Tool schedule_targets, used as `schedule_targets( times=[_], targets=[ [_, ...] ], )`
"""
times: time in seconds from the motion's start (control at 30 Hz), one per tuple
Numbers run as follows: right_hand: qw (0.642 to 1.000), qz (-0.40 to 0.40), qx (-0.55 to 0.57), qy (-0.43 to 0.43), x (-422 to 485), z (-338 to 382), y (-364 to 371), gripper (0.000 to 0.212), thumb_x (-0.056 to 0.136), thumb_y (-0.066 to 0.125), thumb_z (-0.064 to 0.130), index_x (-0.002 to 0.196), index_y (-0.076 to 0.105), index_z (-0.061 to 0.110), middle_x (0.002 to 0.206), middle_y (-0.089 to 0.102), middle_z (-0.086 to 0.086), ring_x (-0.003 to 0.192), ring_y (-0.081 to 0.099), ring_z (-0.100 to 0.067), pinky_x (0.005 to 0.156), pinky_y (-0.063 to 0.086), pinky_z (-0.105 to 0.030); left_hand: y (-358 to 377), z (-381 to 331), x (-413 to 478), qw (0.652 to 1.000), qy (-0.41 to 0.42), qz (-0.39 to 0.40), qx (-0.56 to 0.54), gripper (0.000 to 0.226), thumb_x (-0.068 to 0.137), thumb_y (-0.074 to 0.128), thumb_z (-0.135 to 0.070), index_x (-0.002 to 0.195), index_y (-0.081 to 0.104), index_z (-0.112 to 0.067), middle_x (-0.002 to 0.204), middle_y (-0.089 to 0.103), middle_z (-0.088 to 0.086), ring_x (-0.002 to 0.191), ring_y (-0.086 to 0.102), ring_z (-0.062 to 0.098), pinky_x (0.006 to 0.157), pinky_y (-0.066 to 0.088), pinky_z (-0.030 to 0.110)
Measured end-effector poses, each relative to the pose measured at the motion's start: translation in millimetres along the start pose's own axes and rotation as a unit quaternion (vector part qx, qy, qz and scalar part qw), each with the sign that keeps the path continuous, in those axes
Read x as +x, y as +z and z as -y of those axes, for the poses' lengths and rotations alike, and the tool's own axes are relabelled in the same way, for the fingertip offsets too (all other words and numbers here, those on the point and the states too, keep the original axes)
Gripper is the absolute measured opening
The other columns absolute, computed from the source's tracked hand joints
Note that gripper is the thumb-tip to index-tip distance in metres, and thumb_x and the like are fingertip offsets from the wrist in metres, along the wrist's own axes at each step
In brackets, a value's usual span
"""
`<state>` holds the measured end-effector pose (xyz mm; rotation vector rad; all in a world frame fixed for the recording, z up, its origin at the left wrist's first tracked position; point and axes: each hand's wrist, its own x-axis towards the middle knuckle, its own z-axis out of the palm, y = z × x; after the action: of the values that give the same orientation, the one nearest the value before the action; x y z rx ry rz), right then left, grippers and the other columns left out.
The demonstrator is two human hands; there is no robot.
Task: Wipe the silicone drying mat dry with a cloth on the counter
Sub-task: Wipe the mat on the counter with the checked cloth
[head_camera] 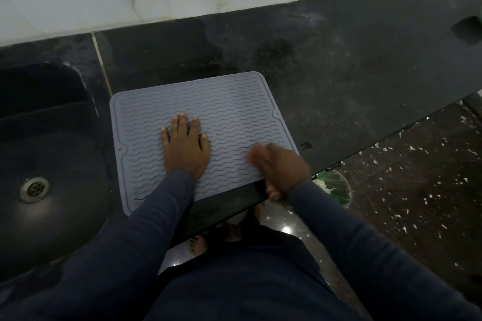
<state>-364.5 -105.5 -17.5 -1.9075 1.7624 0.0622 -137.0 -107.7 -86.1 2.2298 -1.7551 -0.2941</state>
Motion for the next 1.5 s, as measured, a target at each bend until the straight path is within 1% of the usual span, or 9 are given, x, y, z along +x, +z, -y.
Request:
schedule_targets(
  times=[0.2, 0.33, 0.47, 0.63, 0.8, 0.93, 1.17, 1.37, 1.5],
  targets=[
    [0.993, -0.028, -0.074, 0.088, 31.7, -40.5, -40.7, 0.054, 0.088, 0.051, 0.064, 0.117, 0.054, 0.019, 0.113, 0.064, -0.012, 0.101, 0.061, -0.036, 0.083, 0.048, -0.040, 0.3, -1.1, -1.3, 1.000, -0.002, -0.002, -0.007, 0.054, 0.099, 0.037, -0.036, 0.148, 0.034, -0.014, 0.158, 0.022, 0.014, 0.147, 0.014, 0.029, 0.119, 0.001, 0.050],
    [1.000, -0.007, 0.003, 0.003, 34.0, 36.9, -7.3, 0.057, 0.093, 0.031, 0.067, 0.116, 0.051, 0.019, 0.109, 0.063, -0.011, 0.102, 0.061, -0.034, 0.085, 0.045, -0.040, 1.1, -1.2, -0.3, 1.000, -0.003, -0.007, -0.008, 0.054, 0.098, 0.037, -0.036, 0.147, 0.036, -0.014, 0.157, 0.024, 0.015, 0.146, 0.015, 0.030, 0.118, 0.001, 0.050],
    [0.995, 0.070, -0.001, -0.069, 19.1, 91.9, 28.7, 0.043, 0.097, 0.040, 0.052, 0.121, 0.048, 0.017, 0.117, 0.062, -0.014, 0.108, 0.059, -0.034, 0.089, 0.042, -0.040, 3.0, 4.2, 0.4, 1.000, 0.007, -0.015, -0.021, 0.053, 0.096, 0.032, -0.032, 0.144, 0.041, -0.011, 0.154, 0.029, 0.017, 0.144, 0.022, 0.032, 0.117, 0.006, 0.052],
    [0.997, 0.023, -0.004, 0.070, 47.5, 8.7, -17.7, 0.069, 0.080, 0.051, 0.074, 0.129, 0.049, 0.025, 0.124, 0.061, -0.012, 0.113, 0.058, -0.034, 0.095, 0.043, -0.041, 3.5, 1.5, -0.8, 0.999, 0.000, -0.031, -0.019, 0.054, 0.095, 0.029, -0.032, 0.143, 0.043, -0.011, 0.153, 0.033, 0.016, 0.143, 0.026, 0.032, 0.116, 0.008, 0.051],
    [0.993, -0.009, -0.021, 0.118, 63.7, -29.5, -46.0, 0.065, 0.086, 0.052, 0.064, 0.131, 0.050, 0.018, 0.128, 0.059, -0.015, 0.115, 0.057, -0.037, 0.096, 0.044, -0.043, -1.6, 1.6, -1.5, 0.999, 0.006, -0.013, -0.037, 0.061, 0.090, 0.023, -0.031, 0.144, 0.041, -0.010, 0.154, 0.031, 0.016, 0.144, 0.023, 0.031, 0.117, 0.006, 0.051],
    [0.999, 0.004, 0.018, 0.028, 65.9, 32.1, -23.2, 0.036, 0.096, 0.043, 0.044, 0.114, 0.058, 0.017, 0.115, 0.063, -0.011, 0.109, 0.060, -0.032, 0.091, 0.045, -0.039, -9.3, 2.3, -1.5, 0.996, -0.002, -0.013, -0.083, 0.059, 0.089, 0.042, -0.014, 0.147, 0.033, -0.008, 0.155, 0.030, 0.013, 0.145, 0.021, 0.026, 0.119, 0.004, 0.046],
    [0.996, 0.011, -0.039, -0.076, 52.2, 103.2, 26.6, 0.036, 0.098, 0.035, 0.051, 0.115, 0.047, 0.021, 0.107, 0.063, -0.010, 0.098, 0.061, -0.032, 0.078, 0.039, -0.038, -4.3, 7.6, 3.5, 0.994, -0.014, -0.024, -0.106, 0.059, 0.087, 0.045, -0.014, 0.146, 0.037, -0.010, 0.152, 0.036, 0.011, 0.144, 0.026, 0.025, 0.118, 0.006, 0.043],
    [0.994, -0.013, -0.040, 0.099, 87.8, 10.5, -37.6, 0.057, 0.086, 0.046, 0.067, 0.126, 0.052, 0.027, 0.125, 0.061, -0.008, 0.112, 0.058, -0.033, 0.089, 0.042, -0.042, -3.1, 7.7, 0.7, 0.993, -0.012, -0.042, -0.111, 0.068, 0.083, 0.049, -0.001, 0.148, 0.032, -0.011, 0.154, 0.033, 0.010, 0.145, 0.023, 0.023, 0.119, 0.001, 0.040],
    [0.992, -0.040, -0.070, 0.097, 84.5, 23.5, -39.4, 0.051, 0.095, 0.043, 0.053, 0.126, 0.046, 0.013, 0.123, 0.059, -0.015, 0.111, 0.058, -0.036, 0.088, 0.044, -0.042, -4.5, 7.1, -2.1, 0.983, -0.018, -0.060, -0.174, 0.072, 0.078, 0.049, 0.008, 0.146, 0.034, -0.007, 0.152, 0.034, 0.014, 0.144, 0.023, 0.025, 0.118, -0.005, 0.032]
  ],
)
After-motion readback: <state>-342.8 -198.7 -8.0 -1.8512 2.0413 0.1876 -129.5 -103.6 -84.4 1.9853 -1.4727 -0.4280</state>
